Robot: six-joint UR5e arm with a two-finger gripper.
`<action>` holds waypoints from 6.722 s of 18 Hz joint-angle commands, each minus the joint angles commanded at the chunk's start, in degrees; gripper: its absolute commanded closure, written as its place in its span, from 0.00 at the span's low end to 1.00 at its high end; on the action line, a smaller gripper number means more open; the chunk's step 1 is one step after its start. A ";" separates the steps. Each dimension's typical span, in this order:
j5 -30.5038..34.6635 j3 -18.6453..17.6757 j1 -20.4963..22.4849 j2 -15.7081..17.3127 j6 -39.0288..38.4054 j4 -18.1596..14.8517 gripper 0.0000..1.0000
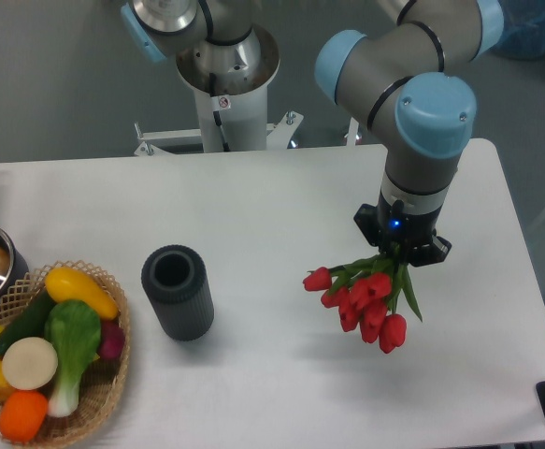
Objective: Insert the flowers into the vase
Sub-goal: 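Carry the red tulip bunch in the gripper toward the dark grey vase, then lower the tulip stems down into the vase opening, then push the tulips deeper into the vase and open the gripper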
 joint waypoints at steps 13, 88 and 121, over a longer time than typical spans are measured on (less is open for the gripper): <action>-17.29 1.58 0.96 3.08 -0.09 0.79 1.00; -82.79 -32.78 0.70 9.32 5.97 19.60 0.87; -78.23 -34.89 -0.27 7.56 9.76 20.65 0.39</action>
